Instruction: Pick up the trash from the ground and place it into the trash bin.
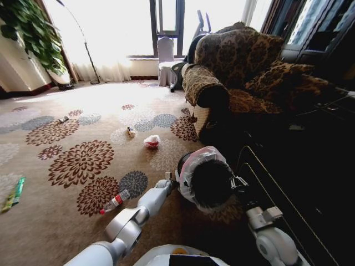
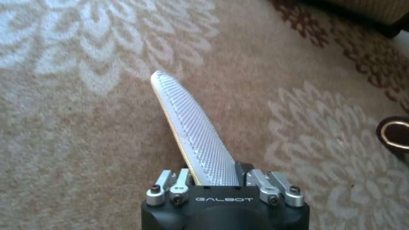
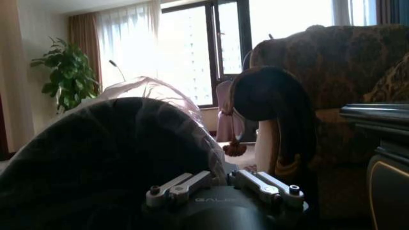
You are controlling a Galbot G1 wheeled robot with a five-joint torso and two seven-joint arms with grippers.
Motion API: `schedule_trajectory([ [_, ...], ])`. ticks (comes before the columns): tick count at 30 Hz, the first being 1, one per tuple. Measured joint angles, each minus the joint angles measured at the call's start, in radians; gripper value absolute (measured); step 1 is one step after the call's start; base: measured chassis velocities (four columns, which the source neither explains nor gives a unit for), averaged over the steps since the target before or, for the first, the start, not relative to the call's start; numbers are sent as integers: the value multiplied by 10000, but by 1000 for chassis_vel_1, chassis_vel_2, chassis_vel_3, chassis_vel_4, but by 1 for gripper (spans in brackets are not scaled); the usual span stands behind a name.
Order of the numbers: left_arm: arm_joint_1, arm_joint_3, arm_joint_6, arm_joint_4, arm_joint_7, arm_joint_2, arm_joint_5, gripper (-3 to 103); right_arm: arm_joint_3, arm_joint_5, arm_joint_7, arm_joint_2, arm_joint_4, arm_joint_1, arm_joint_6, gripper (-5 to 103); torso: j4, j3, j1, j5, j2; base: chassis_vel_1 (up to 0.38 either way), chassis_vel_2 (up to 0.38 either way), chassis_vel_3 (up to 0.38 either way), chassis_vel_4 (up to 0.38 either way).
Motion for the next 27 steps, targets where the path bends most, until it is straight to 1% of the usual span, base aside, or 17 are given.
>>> schedule_trajectory([
  [1,0,0,0,0,0,0,0,43,0,0,0,0,0,0,0,0,0,0,0,0,0,0,0,0,0],
  [3,254,100,-342,-639,120,348,-48,32,-1,18,0,1,-15,29,27,0,-2,0,0,-3,0,0,0,0,0],
  [5,395,86,-467,-927,136,490,-61,32,-19,41,1,1,-54,77,50,0,-2,0,0,-2,0,0,0,0,0],
  [8,1009,-205,-922,-2184,-46,1041,-518,20,-162,229,0,-58,-247,383,62,0,-3,0,0,-6,0,0,0,0,0],
  [9,1256,-335,-1079,-2613,60,1273,-561,16,-203,283,0,-94,-314,498,57,0,-3,0,0,-4,0,0,0,0,0],
  [10,1256,-335,-1079,-2613,60,1273,-561,16,-203,283,0,-94,-314,498,57,0,-3,0,0,-4,0,0,0,0,0],
  [11,1477,-433,-1262,-2917,241,1504,-519,16,-229,310,0,-127,-368,581,51,0,-4,-1,0,-6,0,0,0,0,0],
  [13,2252,-661,-1955,-3922,840,2316,-103,10,-307,342,3,-189,-507,799,12,0,0,1,0,0,0,0,0,0,0],
  [14,2252,-661,-1955,-3922,840,2316,-103,10,-307,342,3,-189,-507,799,12,0,0,1,0,0,0,0,0,0,0],
  [17,3420,-1112,-2683,-5652,1097,3243,358,7,-507,406,5,-163,-558,1050,-200,0,0,0,0,-12,0,0,0,0,0],
  [18,3420,-1112,-2683,-5652,1097,3243,358,7,-507,406,5,-163,-558,1050,-200,0,0,0,0,-12,0,0,0,0,0],
  [19,3912,-1452,-3094,-6306,1019,3531,754,7,-700,429,7,-119,-528,1161,-396,0,-3,-1,0,-3,0,0,0,0,0],
  [21,4751,-2034,-4352,-7189,956,4003,1465,7,-1158,327,1,-44,-399,1345,-829,0,-3,-1,0,-2,0,0,0,0,0],
  [22,4751,-2034,-4352,-7189,956,4003,1465,7,-1158,327,1,-44,-399,1345,-829,0,-3,-1,0,-2,0,0,0,0,0],
  [24,5447,-2601,-5411,-7738,949,4336,2335,7,-1473,199,0,44,-169,1421,-1357,0,1,0,0,-7,0,0,0,0,0],
  [25,5447,-2601,-5411,-7738,949,4336,2335,7,-1473,199,0,44,-169,1421,-1357,0,1,0,0,-7,0,0,0,0,0],
  [27,6043,-3171,-6298,-8343,984,4628,3210,7,-1521,133,-2,133,205,1263,-1836,0,5,-1,0,-2,0,0,0,0,0],
])
